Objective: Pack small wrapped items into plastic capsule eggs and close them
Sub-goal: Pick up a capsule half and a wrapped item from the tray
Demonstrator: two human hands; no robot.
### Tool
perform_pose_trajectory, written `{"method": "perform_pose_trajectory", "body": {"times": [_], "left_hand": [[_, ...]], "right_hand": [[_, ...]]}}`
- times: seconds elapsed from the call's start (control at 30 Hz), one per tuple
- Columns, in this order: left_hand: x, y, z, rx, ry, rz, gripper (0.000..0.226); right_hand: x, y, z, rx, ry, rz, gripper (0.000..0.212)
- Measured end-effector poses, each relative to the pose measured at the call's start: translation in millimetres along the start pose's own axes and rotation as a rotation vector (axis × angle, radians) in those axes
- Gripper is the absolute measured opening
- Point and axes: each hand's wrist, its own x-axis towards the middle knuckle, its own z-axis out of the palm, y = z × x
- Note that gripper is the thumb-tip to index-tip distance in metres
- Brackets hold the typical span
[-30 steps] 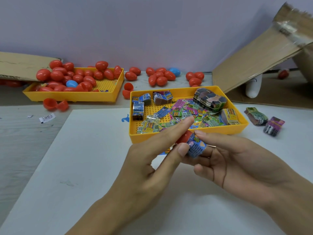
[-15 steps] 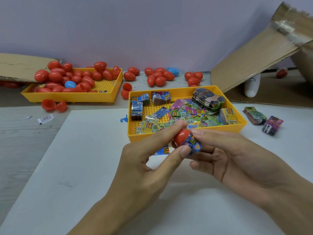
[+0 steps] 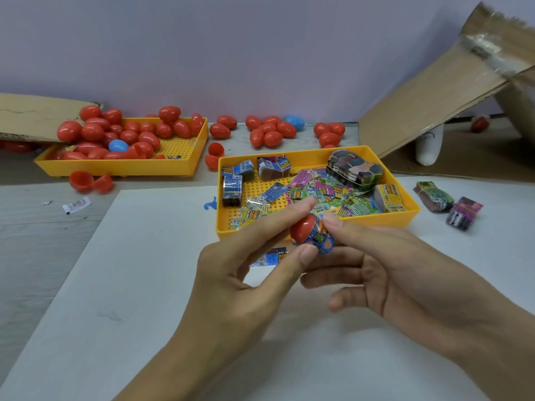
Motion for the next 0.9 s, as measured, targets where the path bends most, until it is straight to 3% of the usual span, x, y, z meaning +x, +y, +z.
{"method": "perform_pose_trajectory", "body": {"times": [0.1, 0.2, 0.3, 0.4, 0.53, 0.67, 0.77, 0.9], "left_hand": [[1, 1, 0, -0.106, 0.001, -0.101, 0.045], [4, 5, 1, -0.275, 0.040, -0.317, 0.041], [5, 6, 2, -0.373, 0.039, -0.424, 0.037], [5, 7, -1, -0.331, 0.068, -0.331, 0.022], [7, 8, -6, -0.249, 0.083, -0.172, 0.029], [6, 11, -6, -0.173, 0.019, -0.072, 0.042], [5, 11, -6, -0.204, 0.006, -0.141, 0.060], [8, 16, -7, -0.337, 0.035, -0.344, 0.036]], "right_hand": [[-1, 2, -1, -0.092, 0.109, -0.211, 0.027], [0, 8, -2, -0.441, 0.283, -0.537, 0.035], [-2, 14, 2, -0.671, 0.254, -0.702, 0.034], [-2, 14, 1, -0.646, 0.183, -0.684, 0.037], [0, 8, 0, -0.376, 0.208, -0.483, 0.024], [-1, 9, 3, -0.398, 0.148, -0.454, 0.023], [-1, 13, 3, -0.472, 0.188, -0.591, 0.019], [1, 16, 3, -0.560, 0.225, -0.660, 0.035]]}}
